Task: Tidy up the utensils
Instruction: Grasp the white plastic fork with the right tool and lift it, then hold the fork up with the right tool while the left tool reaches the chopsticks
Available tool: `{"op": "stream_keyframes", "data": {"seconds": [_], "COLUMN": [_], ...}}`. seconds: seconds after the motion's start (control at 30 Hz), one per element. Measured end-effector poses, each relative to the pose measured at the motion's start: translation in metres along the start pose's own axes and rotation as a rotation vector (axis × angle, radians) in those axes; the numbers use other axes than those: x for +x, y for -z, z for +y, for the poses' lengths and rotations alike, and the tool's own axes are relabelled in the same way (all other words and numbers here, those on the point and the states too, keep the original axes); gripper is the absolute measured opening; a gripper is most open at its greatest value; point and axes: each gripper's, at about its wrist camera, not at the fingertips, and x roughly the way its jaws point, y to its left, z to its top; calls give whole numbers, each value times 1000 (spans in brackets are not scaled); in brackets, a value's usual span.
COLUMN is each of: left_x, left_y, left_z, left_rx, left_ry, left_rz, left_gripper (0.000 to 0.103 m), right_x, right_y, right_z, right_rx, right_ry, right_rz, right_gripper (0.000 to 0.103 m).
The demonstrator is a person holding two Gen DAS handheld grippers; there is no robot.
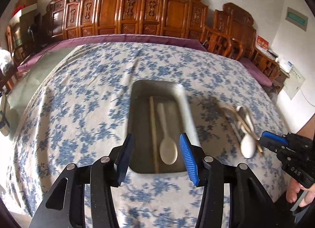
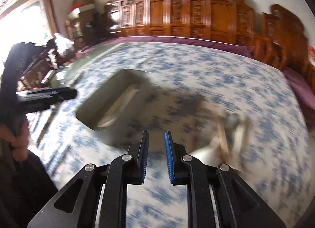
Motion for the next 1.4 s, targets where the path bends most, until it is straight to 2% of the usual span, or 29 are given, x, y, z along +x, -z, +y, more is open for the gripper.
{"op": "stream_keyframes", "data": {"seconds": [0.1, 0.13, 0.17, 0.2, 0.33, 0.37, 0.4, 0.47, 0.63, 0.83, 1.0, 1.17, 1.4], "left_x": [-4, -4, -4, -4, 2, 3, 4, 6, 17, 31, 36, 34, 38], "left_y": [0, 0, 0, 0, 2, 3, 4, 7, 18, 26, 29, 30, 33], "left_z": [-21, -29, -34, -42, -67, -72, -77, -87, -109, -119, -122, -124, -128], "left_rx": [24, 33, 40, 52, 86, 87, 88, 94, 149, 148, 152, 155, 169], "left_ry": [20, 26, 29, 37, 50, 55, 58, 66, 54, 69, 76, 78, 69], "left_rz": [-7, -7, -8, -12, 4, 6, 5, -5, 10, 38, 55, 46, 55], "left_gripper": [47, 50, 58, 60, 61, 63, 74, 79, 79, 79, 79, 79, 79], "right_x": [-11, -12, -13, -12, 0, 4, 8, 19, 46, 72, 75, 77, 80], "right_y": [15, 19, 23, 27, 37, 37, 38, 38, 29, 26, 30, 36, 29], "right_z": [-30, -36, -45, -54, -77, -80, -84, -91, -102, -113, -127, -141, -142], "right_rx": [32, 38, 46, 54, 82, 85, 89, 97, 116, 124, 149, 173, 132], "right_ry": [77, 92, 107, 118, 160, 166, 173, 176, 175, 194, 207, 197, 174], "right_rz": [16, 21, 30, 37, 75, 83, 93, 110, 144, 201, 227, 224, 201], "right_gripper": [19, 19, 21, 26, 29, 28, 29, 29, 29, 29, 32, 32, 33]}}
